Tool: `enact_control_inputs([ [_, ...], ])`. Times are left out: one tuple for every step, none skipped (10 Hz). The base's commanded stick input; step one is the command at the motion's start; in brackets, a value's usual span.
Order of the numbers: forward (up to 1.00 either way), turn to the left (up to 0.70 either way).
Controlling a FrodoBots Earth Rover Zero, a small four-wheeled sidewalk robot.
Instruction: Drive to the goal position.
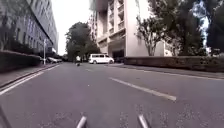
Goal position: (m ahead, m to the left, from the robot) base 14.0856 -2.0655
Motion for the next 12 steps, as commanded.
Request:
enact_control_inputs([
  [0.70,0.00],
  [0.70,0.00],
  [0.70,0.00],
  [0.70,0.00],
  [0.70,0.00],
  [0.70,0.00],
  [0.70,0.00],
  [0.70,0.00],
  [0.70,0.00],
  [0.70,0.00],
  [0.70,0.00],
  [0.70,0.00],
])
